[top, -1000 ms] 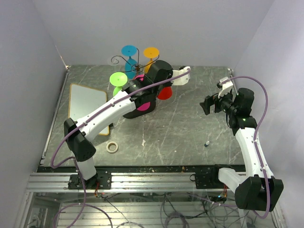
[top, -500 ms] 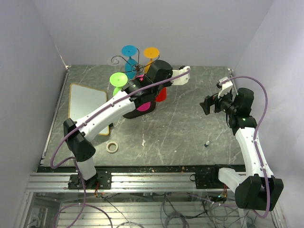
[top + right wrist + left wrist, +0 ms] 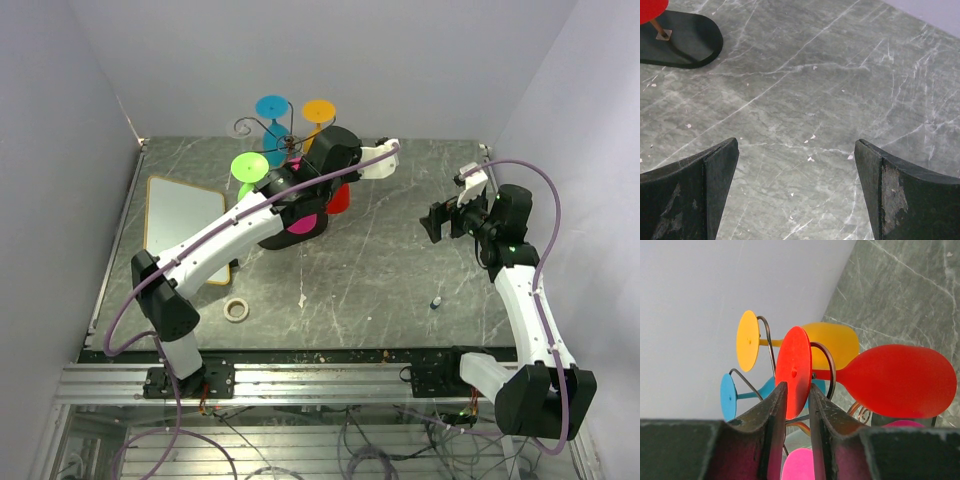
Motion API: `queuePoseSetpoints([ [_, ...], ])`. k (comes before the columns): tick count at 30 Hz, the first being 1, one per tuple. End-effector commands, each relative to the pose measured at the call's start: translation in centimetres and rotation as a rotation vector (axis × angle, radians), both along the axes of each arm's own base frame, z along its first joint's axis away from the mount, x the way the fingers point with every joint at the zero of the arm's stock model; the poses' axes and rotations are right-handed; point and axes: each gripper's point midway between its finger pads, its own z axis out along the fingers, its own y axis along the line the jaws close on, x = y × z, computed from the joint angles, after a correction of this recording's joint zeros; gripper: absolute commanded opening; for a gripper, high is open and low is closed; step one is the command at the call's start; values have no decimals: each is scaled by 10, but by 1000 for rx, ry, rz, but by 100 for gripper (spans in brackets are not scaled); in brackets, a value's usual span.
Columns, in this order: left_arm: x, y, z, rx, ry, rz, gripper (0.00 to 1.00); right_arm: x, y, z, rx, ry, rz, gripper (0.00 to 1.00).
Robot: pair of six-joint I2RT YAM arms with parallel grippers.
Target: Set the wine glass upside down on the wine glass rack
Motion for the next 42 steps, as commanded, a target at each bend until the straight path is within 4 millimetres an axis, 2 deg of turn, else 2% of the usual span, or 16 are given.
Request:
queuePoseSetpoints([
  [1, -6, 12, -2, 13, 21, 15, 36, 0, -1, -2, -10, -6, 2, 100],
  [16, -12, 12, -2, 21, 46, -12, 47, 0, -2, -3, -13, -3, -1, 100],
  [42, -12, 25, 20, 17, -17, 20, 46, 1, -2, -6, -17, 5, -1, 100],
])
